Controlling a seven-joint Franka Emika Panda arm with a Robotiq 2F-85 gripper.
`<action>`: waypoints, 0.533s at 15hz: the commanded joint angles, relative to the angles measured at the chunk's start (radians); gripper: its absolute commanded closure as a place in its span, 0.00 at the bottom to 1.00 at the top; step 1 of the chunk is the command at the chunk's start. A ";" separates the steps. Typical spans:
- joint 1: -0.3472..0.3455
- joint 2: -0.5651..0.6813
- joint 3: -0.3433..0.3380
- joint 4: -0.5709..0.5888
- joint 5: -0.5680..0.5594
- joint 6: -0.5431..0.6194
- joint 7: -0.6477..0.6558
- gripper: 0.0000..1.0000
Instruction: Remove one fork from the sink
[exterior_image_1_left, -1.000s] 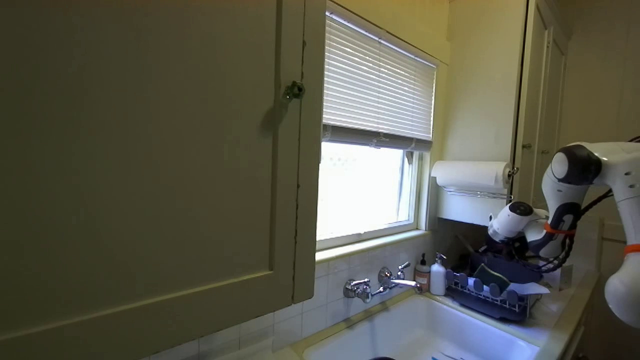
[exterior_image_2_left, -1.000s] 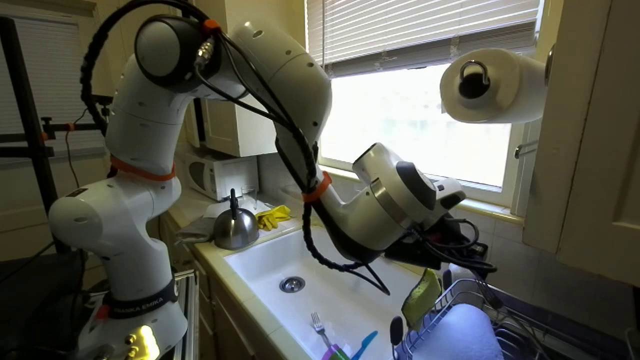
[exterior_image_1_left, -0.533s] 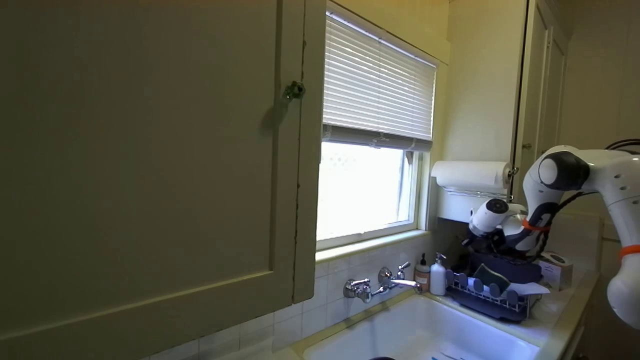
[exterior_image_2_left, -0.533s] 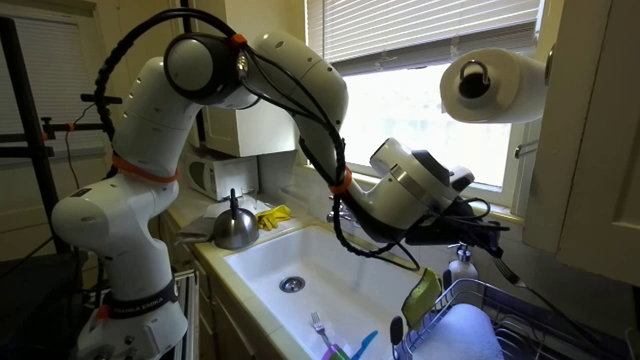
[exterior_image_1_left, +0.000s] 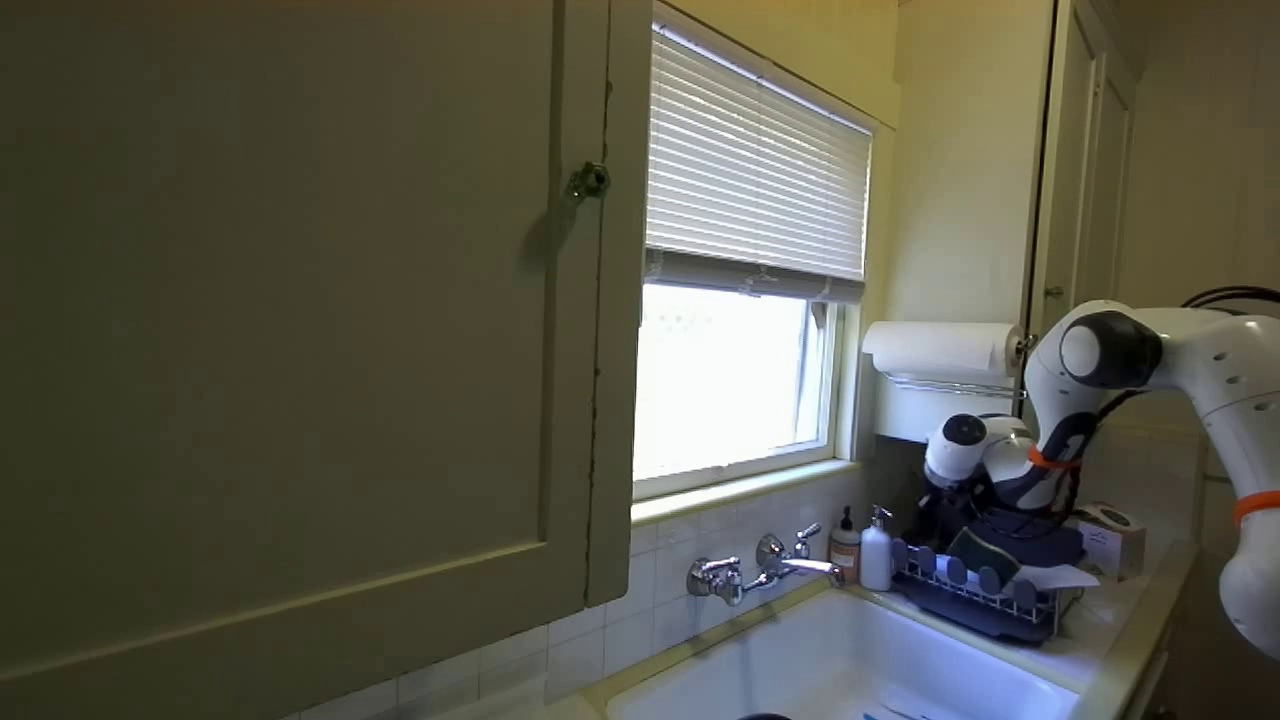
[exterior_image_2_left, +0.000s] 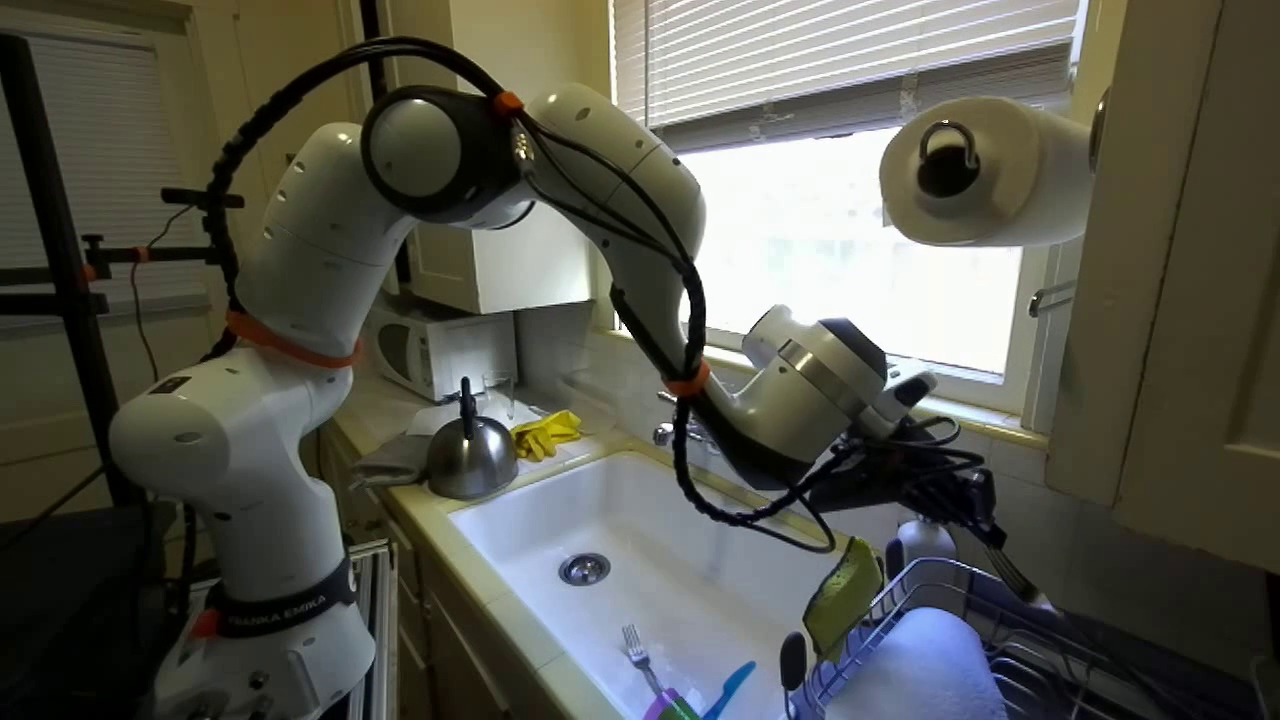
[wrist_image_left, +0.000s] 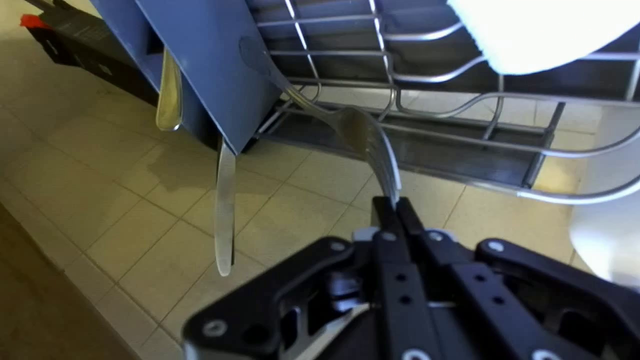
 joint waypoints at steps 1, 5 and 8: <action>0.006 0.011 -0.004 -0.039 0.004 -0.033 0.003 0.72; 0.007 -0.018 0.008 -0.065 0.041 -0.029 0.009 0.51; 0.026 -0.119 0.021 -0.108 0.105 -0.073 0.026 0.27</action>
